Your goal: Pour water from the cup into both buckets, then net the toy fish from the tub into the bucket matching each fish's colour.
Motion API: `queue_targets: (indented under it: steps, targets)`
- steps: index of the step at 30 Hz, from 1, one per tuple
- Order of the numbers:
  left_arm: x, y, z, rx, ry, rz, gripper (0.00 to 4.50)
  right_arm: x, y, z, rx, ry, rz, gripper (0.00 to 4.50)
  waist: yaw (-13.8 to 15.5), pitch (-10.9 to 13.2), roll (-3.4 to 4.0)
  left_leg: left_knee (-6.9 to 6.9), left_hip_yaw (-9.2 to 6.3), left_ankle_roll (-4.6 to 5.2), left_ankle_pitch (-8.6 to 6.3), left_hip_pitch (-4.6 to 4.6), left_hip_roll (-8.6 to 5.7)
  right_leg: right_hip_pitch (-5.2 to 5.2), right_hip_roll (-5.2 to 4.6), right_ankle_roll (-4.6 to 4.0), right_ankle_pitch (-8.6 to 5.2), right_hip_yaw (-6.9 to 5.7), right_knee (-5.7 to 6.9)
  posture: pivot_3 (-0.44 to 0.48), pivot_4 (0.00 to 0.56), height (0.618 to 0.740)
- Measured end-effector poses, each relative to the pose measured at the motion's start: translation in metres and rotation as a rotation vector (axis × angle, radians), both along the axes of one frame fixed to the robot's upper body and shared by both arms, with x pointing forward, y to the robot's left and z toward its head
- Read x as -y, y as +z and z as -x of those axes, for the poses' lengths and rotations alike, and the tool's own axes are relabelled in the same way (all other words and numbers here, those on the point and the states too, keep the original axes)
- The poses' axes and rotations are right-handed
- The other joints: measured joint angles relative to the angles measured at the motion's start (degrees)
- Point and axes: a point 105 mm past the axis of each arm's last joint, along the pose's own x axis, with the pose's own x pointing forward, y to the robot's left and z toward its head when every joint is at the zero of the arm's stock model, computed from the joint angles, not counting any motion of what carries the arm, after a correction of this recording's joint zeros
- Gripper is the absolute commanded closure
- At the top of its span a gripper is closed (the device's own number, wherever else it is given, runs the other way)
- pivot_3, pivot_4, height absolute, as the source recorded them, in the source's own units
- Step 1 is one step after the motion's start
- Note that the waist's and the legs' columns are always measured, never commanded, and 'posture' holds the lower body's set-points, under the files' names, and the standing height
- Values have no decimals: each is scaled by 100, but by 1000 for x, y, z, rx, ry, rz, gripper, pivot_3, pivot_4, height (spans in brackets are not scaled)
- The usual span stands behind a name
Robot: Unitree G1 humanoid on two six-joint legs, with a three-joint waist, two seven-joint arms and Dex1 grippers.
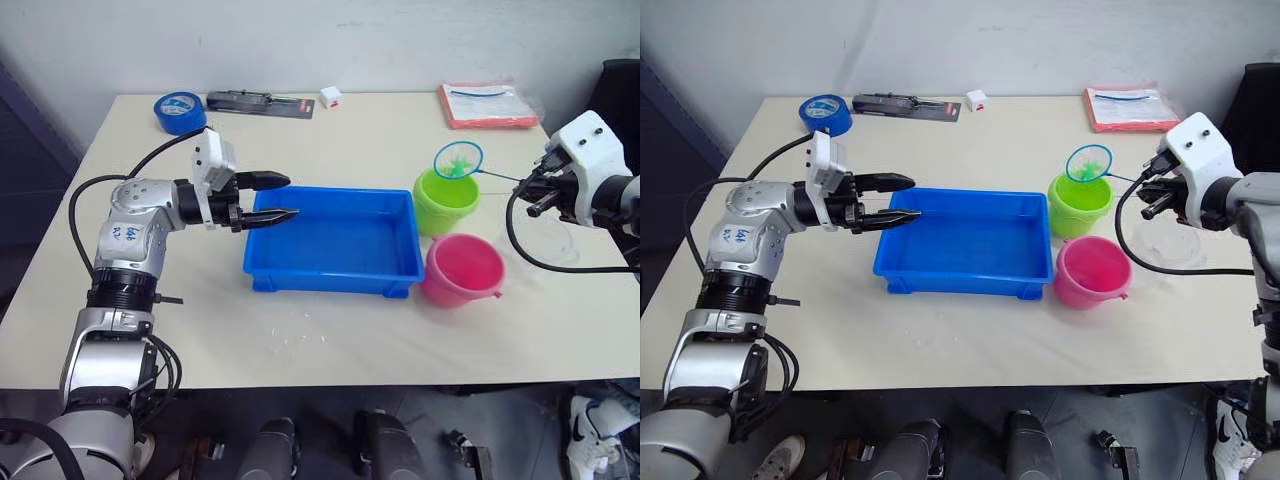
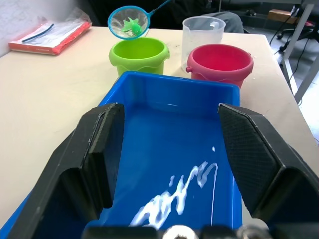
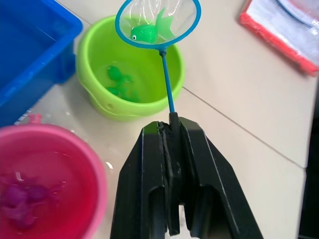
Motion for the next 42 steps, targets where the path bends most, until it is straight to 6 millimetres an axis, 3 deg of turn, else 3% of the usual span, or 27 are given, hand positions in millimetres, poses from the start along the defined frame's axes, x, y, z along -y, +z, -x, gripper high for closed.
queue_targets:
  steps: [17, 29, 32, 35, 38, 42]
  targets:
    - [-21, -8, 8, -44, 48, -34, 1237, -9, -28, 6, 225, 45, 730, 3702, 15, 0, 0, 3, -4, 2, 1, -2, -2, 1, 11, 0, 0, 3, 0, 0, 150, 737]
    - [-22, -8, 8, -55, 58, -36, 1237, -18, -33, 10, 306, 147, 947, 3702, 9, 0, 0, 3, -1, 3, 2, -1, -2, 2, 20, 0, 0, 2, -1, 0, 150, 737]
    - [-23, -9, 8, -61, 58, -37, 1237, -16, -24, 11, 332, 129, 927, 3702, 12, 0, 0, 3, -1, 3, 2, -2, -2, 2, 20, 0, 0, 2, -1, 0, 150, 737]
    - [-25, -10, 11, -66, 56, -44, 1237, -16, -7, 13, 349, 84, 774, 3702, 1, 0, 0, 3, -1, 3, 2, -1, -1, 3, 19, 0, 0, 2, -1, 0, 150, 737]
    - [-28, -12, 15, -77, 53, -45, 1237, -29, 14, 18, 355, 117, 562, 3702, -3, 0, 1, 2, -4, 2, 2, 0, 4, 3, 19, 0, 0, 3, -2, 0, 150, 737]
    - [-40, -3, 26, -108, 40, -21, 1237, -54, 30, 34, 276, 305, 284, 3702, -6, 0, 0, 2, -15, 2, 2, 0, 7, 8, 9, 0, 0, 6, -7, 0, 150, 737]
